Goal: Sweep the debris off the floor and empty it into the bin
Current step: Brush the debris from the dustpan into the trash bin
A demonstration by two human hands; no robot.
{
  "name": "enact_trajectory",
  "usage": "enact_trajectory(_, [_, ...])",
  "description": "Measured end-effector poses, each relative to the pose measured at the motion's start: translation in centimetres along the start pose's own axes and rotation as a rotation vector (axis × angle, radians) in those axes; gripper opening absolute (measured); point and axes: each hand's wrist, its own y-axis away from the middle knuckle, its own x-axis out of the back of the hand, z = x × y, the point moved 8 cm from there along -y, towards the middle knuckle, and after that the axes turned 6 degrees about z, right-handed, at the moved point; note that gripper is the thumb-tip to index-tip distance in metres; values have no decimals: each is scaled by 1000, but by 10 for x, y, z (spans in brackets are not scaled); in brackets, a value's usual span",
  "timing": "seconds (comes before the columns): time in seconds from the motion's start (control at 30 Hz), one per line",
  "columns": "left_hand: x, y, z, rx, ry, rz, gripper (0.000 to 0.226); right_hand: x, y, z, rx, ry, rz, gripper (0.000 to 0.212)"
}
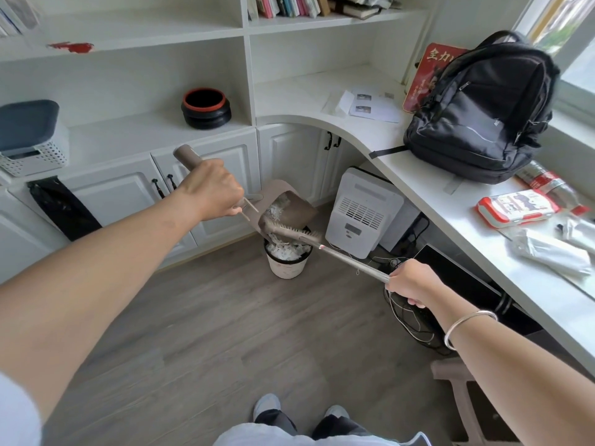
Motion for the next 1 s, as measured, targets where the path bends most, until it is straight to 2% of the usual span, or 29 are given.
enact_trajectory(0.17, [-3,-1,5,-81,-53,32,42,-17,8,-19,-37,-37,-13,9])
enact_trajectory(0.27, [-6,1,2,-81,-68,33,42,-21,8,-20,-57,-59,-11,13])
enact_trajectory(0.6, [-13,3,1,-89,-86,50,40,-16,-1,-9,-77,-12,-13,7])
enact_trajectory(0.73, [-15,5,-4,-88,-135,32,38,-13,-4,-6,-86,-16,-19,12])
enact_trajectory(1.0, [-10,6,-14,-10,-115,-13,39,3,-7,-5,-74,32,23,18])
